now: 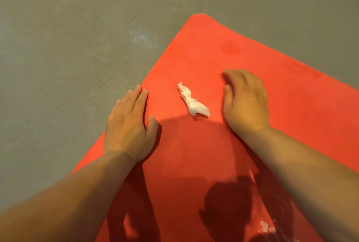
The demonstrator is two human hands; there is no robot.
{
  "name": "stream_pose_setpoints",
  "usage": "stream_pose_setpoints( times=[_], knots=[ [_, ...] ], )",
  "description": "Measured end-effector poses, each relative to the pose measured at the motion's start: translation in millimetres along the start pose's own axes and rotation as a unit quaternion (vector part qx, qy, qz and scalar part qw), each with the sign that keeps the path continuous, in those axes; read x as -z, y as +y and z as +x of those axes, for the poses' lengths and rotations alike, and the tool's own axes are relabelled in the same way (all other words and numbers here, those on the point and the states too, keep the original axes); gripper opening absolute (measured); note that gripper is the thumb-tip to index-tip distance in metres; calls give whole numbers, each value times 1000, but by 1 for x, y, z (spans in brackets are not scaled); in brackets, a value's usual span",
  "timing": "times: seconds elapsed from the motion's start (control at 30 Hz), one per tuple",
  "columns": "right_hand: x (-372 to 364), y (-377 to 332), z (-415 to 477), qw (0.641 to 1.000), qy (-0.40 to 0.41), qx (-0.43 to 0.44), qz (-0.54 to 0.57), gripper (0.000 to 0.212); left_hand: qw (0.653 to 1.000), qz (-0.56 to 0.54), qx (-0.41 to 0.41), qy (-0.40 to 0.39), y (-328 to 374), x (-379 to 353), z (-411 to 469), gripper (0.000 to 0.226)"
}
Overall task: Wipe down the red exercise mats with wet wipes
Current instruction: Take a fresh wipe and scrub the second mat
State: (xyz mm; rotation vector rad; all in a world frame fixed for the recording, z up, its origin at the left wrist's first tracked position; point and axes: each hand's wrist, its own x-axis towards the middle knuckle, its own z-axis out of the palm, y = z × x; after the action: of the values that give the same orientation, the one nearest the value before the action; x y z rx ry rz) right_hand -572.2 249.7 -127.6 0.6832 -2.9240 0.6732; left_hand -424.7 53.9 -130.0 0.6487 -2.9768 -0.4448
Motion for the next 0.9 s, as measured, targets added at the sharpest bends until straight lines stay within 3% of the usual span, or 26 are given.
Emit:
stream_pose_setpoints(
  times=[0.07,0.17,0.3,0.43,0.5,0.53,0.6,0.63,0.7,0.8,0.9],
  knots=[
    [-7,7,1,998,-9,-59,-34,41,1000,-4,3,-13,-2,1,1,76],
    [-9,3,0,998,-16,-38,-44,43,999,4,-30,-30,2,5,-2,84],
    [-11,4,2,998,-15,-44,-41,44,979,-24,-200,-5,32,7,14,58],
    [-11,-1,4,998,-6,-47,-46,46,918,35,-394,-38,43,2,32,38],
    [-11,-4,5,997,-8,-54,-51,47,900,63,-430,-29,22,2,47,33],
    [-12,-5,6,997,-9,-57,-56,47,919,50,-390,-31,14,5,56,31],
    [-11,-5,7,996,-13,-62,-61,46,978,-21,-205,-19,5,9,80,26],
    [-10,-6,7,996,-17,-64,-63,46,991,-51,-120,-3,5,7,94,24],
    [-9,-6,8,995,-28,-66,-72,46,996,-73,-48,14,17,2,107,20],
    [-8,-7,9,994,-38,-67,-79,47,993,-115,-30,12,25,4,81,15],
    [-7,-7,9,993,-41,-66,-87,48,983,-134,-116,-41,12,16,34,19]
  ],
)
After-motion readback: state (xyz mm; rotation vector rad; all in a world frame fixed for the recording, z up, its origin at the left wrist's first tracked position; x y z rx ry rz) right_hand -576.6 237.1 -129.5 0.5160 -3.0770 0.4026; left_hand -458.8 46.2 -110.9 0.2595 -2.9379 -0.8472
